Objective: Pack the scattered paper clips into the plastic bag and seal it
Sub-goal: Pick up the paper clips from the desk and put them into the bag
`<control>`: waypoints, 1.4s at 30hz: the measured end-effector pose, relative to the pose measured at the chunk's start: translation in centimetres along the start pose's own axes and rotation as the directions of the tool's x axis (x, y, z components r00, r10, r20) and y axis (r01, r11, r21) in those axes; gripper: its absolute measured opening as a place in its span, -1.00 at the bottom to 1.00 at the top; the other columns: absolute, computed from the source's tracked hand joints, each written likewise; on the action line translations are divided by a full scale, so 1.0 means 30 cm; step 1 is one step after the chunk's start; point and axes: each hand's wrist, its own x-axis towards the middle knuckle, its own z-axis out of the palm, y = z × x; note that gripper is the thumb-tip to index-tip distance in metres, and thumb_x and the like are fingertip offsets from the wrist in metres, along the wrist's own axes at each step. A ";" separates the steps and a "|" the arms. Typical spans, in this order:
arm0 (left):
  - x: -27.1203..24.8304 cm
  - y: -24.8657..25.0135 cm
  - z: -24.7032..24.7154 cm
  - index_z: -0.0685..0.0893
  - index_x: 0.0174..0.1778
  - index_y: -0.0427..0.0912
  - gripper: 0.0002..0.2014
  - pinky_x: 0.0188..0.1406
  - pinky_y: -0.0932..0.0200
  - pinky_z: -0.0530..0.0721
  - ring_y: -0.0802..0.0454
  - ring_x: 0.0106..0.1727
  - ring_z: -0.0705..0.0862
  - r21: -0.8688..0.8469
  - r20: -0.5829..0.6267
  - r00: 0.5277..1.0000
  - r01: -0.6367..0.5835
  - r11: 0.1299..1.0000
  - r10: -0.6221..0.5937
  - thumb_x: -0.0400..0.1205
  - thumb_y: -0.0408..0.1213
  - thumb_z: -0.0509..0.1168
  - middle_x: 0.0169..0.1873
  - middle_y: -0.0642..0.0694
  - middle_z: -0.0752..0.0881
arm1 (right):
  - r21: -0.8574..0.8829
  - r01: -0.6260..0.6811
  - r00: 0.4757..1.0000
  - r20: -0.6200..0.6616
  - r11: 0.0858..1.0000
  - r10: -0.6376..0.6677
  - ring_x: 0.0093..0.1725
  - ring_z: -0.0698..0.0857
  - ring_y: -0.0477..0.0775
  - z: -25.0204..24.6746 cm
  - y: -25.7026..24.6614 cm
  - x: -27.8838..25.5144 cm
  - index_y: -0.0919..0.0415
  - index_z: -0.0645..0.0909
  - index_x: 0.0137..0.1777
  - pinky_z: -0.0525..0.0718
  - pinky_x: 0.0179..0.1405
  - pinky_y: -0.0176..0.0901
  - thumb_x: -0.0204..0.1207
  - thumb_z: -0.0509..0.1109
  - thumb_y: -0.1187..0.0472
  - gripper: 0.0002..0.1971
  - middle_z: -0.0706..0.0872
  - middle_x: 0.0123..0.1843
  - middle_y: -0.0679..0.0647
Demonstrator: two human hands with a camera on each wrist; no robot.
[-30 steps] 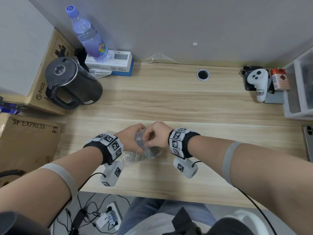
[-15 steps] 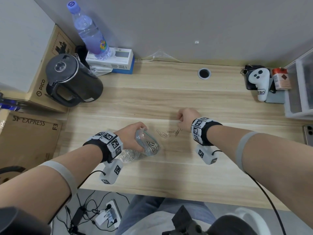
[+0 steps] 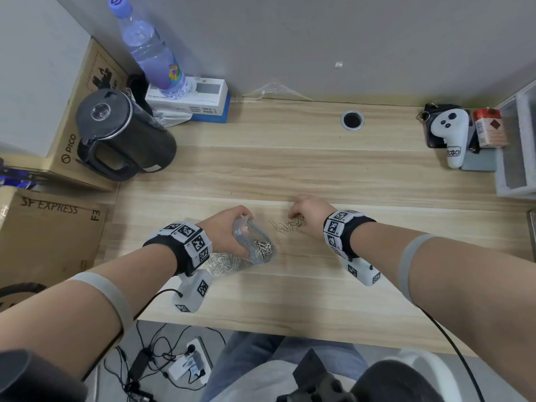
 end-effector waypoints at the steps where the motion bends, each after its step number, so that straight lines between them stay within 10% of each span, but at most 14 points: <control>1: 0.000 0.000 0.000 0.50 0.23 0.15 -0.22 -0.23 0.20 0.64 0.07 -0.12 0.68 -0.005 -0.002 1.000 0.002 1.000 -0.002 0.09 -0.03 0.64 0.09 -0.04 0.64 | -0.002 0.019 1.000 -0.005 1.000 -0.019 0.26 0.61 0.15 0.001 -0.004 0.001 0.17 0.72 0.19 0.56 0.21 -0.11 0.41 0.50 0.34 -0.67 0.64 0.26 0.12; 16: -0.002 0.001 -0.002 0.49 0.24 0.19 -0.22 -0.09 0.02 0.78 0.05 -0.06 0.72 -0.021 0.000 1.000 0.015 1.000 -0.015 0.08 0.04 0.62 0.08 0.02 0.65 | 0.002 -0.027 0.999 -0.038 1.000 0.027 0.09 0.68 0.09 0.015 -0.046 0.017 0.11 0.71 0.13 0.66 0.07 -0.08 0.56 0.37 0.21 -0.81 0.75 0.06 0.02; 24: -0.009 0.008 0.001 0.51 0.23 0.12 -0.22 -0.10 -0.09 0.81 -0.05 -0.10 0.76 -0.041 -0.018 1.000 0.003 0.999 -0.004 0.07 0.01 0.61 0.01 0.01 0.69 | 0.028 -0.031 0.996 -0.083 0.999 0.033 0.16 0.59 0.12 0.044 -0.091 0.021 0.21 0.63 0.26 0.61 0.18 0.01 0.36 0.54 -0.07 -0.47 0.60 0.18 0.09; 42: -0.009 0.004 0.003 0.51 0.24 0.10 -0.30 -0.18 0.05 0.77 0.05 -0.16 0.72 -0.027 -0.022 1.000 0.003 1.000 -0.003 0.21 -0.14 0.66 0.02 0.03 0.66 | -0.024 -0.040 0.998 -0.049 0.999 0.039 0.08 0.65 0.23 0.052 -0.086 0.026 0.25 0.70 0.00 0.56 -0.01 -0.11 0.44 0.33 0.40 -0.80 0.67 0.08 0.16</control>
